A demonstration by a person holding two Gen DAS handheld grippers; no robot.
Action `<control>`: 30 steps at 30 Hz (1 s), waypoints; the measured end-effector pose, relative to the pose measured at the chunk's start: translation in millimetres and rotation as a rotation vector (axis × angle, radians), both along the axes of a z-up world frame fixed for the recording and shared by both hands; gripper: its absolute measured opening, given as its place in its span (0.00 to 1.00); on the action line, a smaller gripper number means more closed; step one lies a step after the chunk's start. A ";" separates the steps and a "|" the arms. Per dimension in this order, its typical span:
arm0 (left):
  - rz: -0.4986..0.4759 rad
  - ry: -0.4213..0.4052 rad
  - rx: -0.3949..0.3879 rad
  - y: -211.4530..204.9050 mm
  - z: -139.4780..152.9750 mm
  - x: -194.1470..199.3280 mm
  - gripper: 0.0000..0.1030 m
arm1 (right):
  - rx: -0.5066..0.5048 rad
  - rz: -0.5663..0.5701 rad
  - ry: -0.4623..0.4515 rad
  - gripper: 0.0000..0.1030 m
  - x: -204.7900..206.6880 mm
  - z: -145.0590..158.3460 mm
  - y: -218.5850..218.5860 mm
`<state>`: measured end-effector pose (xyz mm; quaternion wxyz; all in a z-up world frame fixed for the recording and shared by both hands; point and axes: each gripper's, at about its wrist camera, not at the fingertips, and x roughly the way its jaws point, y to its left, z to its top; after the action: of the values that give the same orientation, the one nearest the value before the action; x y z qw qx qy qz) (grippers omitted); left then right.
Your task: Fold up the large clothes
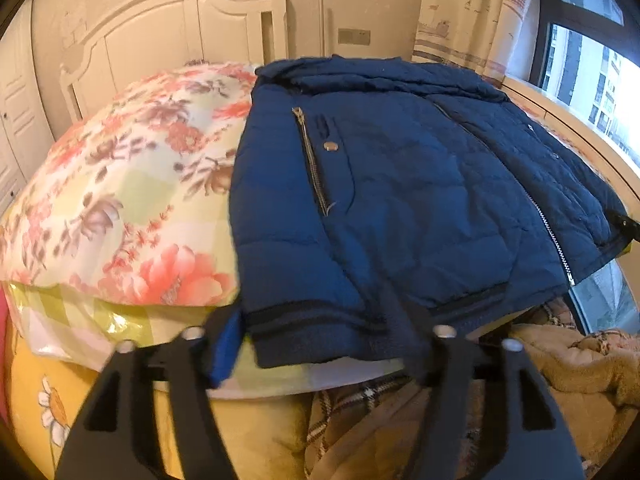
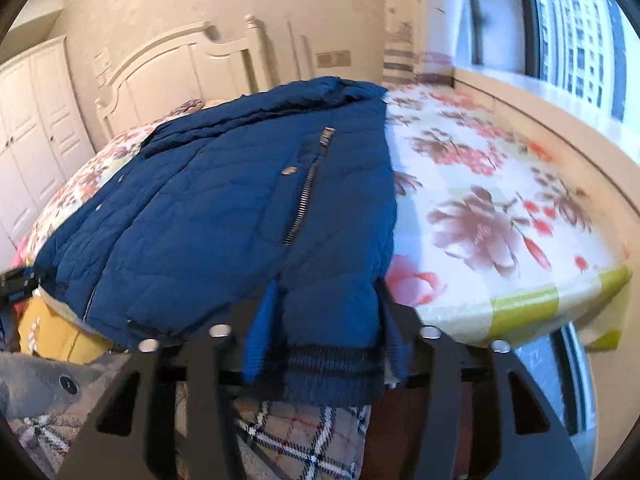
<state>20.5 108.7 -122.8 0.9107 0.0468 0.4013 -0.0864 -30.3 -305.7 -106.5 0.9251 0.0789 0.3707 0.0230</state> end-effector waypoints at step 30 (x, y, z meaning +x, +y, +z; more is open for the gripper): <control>-0.144 -0.170 -0.269 35.5 95.1 -77.5 0.16 | 0.155 0.175 -0.223 0.20 -69.6 80.3 11.4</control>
<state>-56.9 144.2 -27.7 0.9308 -0.0399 0.3032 -0.2000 -99.9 -294.3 -26.2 0.9462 0.1146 0.2682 0.1405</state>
